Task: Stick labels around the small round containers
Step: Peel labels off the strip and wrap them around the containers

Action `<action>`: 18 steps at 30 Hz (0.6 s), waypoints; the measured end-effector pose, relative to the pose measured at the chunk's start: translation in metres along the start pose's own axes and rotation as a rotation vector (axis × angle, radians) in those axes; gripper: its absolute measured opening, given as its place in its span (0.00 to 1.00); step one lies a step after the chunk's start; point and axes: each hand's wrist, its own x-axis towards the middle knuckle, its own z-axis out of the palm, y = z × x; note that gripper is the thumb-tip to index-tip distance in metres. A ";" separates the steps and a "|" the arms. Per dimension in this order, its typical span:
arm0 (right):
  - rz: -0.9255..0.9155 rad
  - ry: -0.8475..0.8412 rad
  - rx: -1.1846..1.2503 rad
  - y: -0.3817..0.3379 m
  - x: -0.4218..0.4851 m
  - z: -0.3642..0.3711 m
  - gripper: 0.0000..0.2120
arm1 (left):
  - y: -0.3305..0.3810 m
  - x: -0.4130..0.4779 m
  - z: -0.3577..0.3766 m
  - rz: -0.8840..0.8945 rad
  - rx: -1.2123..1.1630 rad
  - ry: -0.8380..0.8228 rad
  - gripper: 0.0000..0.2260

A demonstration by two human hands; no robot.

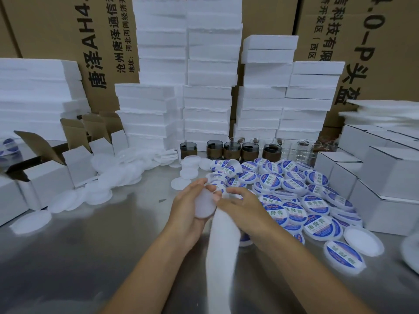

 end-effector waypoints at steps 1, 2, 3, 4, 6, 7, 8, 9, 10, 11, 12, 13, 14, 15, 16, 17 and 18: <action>0.040 -0.008 0.081 0.001 -0.001 -0.005 0.23 | 0.002 0.000 -0.001 0.006 -0.032 -0.001 0.04; 0.074 -0.016 0.159 0.001 -0.001 -0.011 0.23 | 0.006 0.000 -0.002 0.013 -0.059 0.010 0.04; 0.103 -0.029 0.235 0.001 -0.002 -0.016 0.24 | 0.008 0.001 -0.003 0.024 -0.063 0.036 0.04; 0.129 -0.045 0.296 0.001 -0.003 -0.020 0.23 | 0.009 0.002 -0.005 0.037 -0.034 0.067 0.03; 0.160 -0.075 0.378 0.002 -0.005 -0.025 0.21 | 0.008 0.003 -0.007 0.047 0.079 0.116 0.03; 0.175 -0.081 0.406 0.003 -0.005 -0.025 0.19 | 0.007 0.002 -0.007 0.045 0.128 0.130 0.03; 0.190 -0.082 0.427 0.004 -0.006 -0.026 0.15 | 0.006 0.002 -0.008 0.044 0.161 0.145 0.03; 0.205 -0.082 0.449 0.005 -0.007 -0.027 0.12 | 0.005 0.003 -0.009 0.046 0.185 0.160 0.02; 0.215 -0.092 0.473 0.006 -0.007 -0.028 0.12 | 0.006 0.003 -0.009 0.046 0.205 0.174 0.02; 0.224 -0.110 0.496 0.007 -0.008 -0.029 0.13 | 0.007 0.003 -0.010 0.051 0.232 0.185 0.02; 0.231 -0.136 0.527 0.007 -0.008 -0.031 0.15 | 0.008 0.004 -0.011 0.058 0.269 0.187 0.02; 0.236 -0.172 0.575 0.006 -0.009 -0.033 0.16 | 0.007 0.003 -0.011 0.063 0.318 0.167 0.02; 0.240 -0.213 0.633 0.006 -0.009 -0.033 0.16 | 0.006 0.002 -0.010 0.061 0.377 0.129 0.03; 0.244 -0.250 0.669 0.004 -0.010 -0.034 0.14 | 0.004 0.001 -0.009 0.057 0.443 0.072 0.02; 0.244 -0.274 0.676 0.003 -0.011 -0.033 0.13 | 0.001 -0.001 -0.008 0.048 0.501 0.011 0.02; 0.241 -0.292 0.668 0.001 -0.012 -0.031 0.11 | -0.001 -0.003 -0.006 0.040 0.550 -0.047 0.08; 0.233 -0.312 0.654 0.001 -0.013 -0.029 0.09 | -0.003 -0.004 -0.005 0.031 0.587 -0.094 0.14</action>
